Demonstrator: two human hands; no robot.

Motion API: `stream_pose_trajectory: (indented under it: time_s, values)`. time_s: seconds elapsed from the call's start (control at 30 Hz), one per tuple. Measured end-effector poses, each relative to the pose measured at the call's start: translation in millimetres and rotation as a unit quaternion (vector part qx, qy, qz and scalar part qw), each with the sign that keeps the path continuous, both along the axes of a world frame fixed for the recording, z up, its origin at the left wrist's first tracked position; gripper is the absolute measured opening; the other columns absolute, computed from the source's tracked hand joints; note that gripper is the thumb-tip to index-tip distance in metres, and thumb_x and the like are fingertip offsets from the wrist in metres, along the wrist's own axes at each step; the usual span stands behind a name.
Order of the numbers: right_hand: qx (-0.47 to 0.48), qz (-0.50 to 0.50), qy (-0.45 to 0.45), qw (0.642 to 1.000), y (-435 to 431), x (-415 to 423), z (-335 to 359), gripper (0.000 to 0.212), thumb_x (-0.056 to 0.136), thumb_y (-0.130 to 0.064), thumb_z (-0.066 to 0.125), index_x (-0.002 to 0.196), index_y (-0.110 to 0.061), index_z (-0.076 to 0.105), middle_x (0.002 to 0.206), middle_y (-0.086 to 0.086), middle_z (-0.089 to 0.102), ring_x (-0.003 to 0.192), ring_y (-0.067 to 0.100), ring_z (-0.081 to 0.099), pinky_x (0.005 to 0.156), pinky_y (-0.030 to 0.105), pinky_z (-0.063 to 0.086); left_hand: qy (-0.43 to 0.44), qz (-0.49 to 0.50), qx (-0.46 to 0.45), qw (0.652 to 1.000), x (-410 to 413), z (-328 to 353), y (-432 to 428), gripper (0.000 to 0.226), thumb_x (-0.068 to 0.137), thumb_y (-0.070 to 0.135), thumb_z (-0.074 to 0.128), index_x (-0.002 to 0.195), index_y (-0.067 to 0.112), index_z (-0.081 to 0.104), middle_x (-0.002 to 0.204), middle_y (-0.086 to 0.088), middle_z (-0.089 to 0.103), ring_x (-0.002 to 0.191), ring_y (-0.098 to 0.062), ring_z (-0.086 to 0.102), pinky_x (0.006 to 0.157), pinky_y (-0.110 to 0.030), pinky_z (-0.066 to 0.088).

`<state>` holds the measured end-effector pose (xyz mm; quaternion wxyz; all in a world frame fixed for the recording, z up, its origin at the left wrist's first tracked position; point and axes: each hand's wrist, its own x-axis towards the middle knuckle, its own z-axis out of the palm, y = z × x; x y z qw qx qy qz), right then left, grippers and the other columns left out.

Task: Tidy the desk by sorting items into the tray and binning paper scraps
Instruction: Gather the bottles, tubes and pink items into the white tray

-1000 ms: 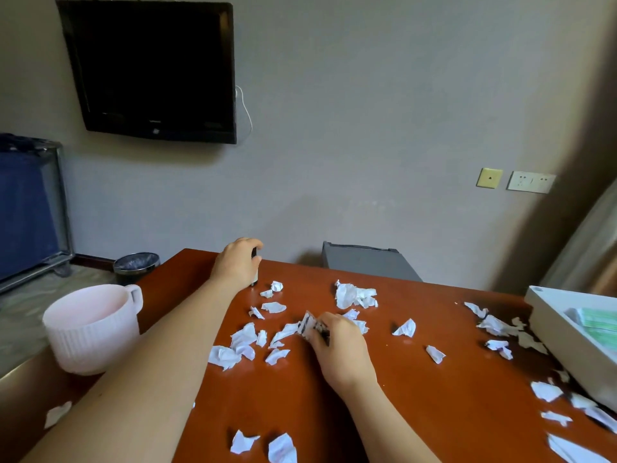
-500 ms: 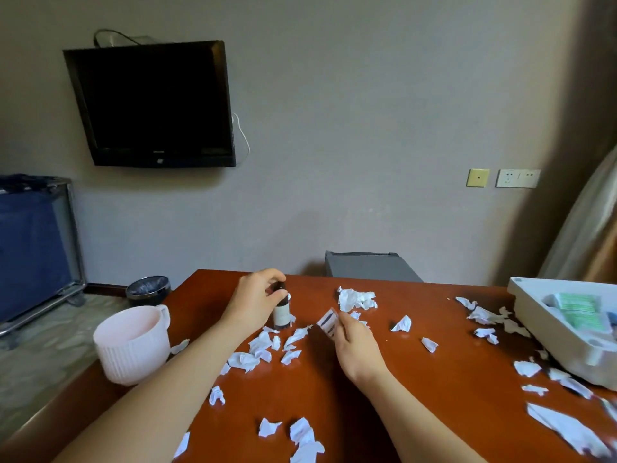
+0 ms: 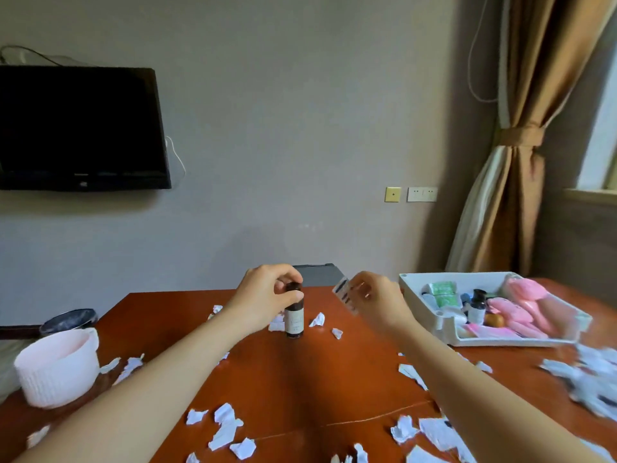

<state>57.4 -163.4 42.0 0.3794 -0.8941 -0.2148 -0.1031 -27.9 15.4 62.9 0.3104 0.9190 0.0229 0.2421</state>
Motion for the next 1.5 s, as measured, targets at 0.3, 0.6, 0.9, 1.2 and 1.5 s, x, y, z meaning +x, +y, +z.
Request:
stream_pose_trajectory:
  time_s: [0.3,0.6,0.9,1.2,1.5]
  values:
    - [-0.039,-0.078,-0.037,0.995,-108.2,3.5,26.2,0.023,0.093,-0.009,0.052,0.113,-0.011,0.064,0.116,0.014,0.065,0.096,0.028,0.066,0.062,0.028,0.057,-0.037,-0.070,0.003,0.997,24.3,5.0,-102.8,0.019,0.088,0.014,0.062,0.106,0.018,0.066,0.102,0.007,0.064,0.091,-0.007,0.053,0.075,-0.016,0.037]
    - [-0.043,-0.159,-0.017,0.986,-189.6,29.2,18.4,0.025,0.092,-0.011,0.054,0.117,-0.015,0.057,0.119,0.012,0.064,0.095,0.023,0.068,0.054,0.022,0.056,-0.092,-0.099,0.022,0.991,86.8,6.7,-184.6,0.020,0.089,0.008,0.058,0.108,0.012,0.063,0.111,-0.001,0.060,0.093,-0.009,0.050,0.081,-0.016,0.035]
    - [-0.011,-0.154,0.018,0.988,-195.9,75.4,-26.5,0.013,0.093,-0.007,0.046,0.104,-0.013,0.051,0.101,0.013,0.065,0.071,0.019,0.066,0.057,0.033,0.056,-0.045,-0.085,0.044,0.994,164.6,-12.3,-205.0,0.020,0.090,0.000,0.052,0.105,0.011,0.060,0.112,-0.004,0.057,0.103,-0.021,0.053,0.085,-0.024,0.039]
    - [-0.054,-0.129,0.032,0.990,-174.0,115.8,-54.2,0.019,0.088,-0.010,0.050,0.102,-0.018,0.059,0.105,0.004,0.069,0.095,0.024,0.064,0.077,0.032,0.055,0.033,-0.020,0.080,0.996,224.8,-44.4,-201.7,0.024,0.088,-0.004,0.049,0.101,0.012,0.060,0.113,-0.009,0.057,0.100,-0.027,0.055,0.085,-0.034,0.046]
    - [-0.089,-0.087,0.068,0.990,-173.8,127.1,-75.2,0.016,0.083,-0.004,0.050,0.082,-0.020,0.052,0.095,0.006,0.066,0.084,0.020,0.056,0.069,0.026,0.045,0.085,-0.015,0.110,0.990,251.8,-62.7,-204.7,0.039,0.084,-0.013,0.040,0.107,0.011,0.061,0.120,-0.010,0.055,0.106,-0.029,0.054,0.088,-0.035,0.047]
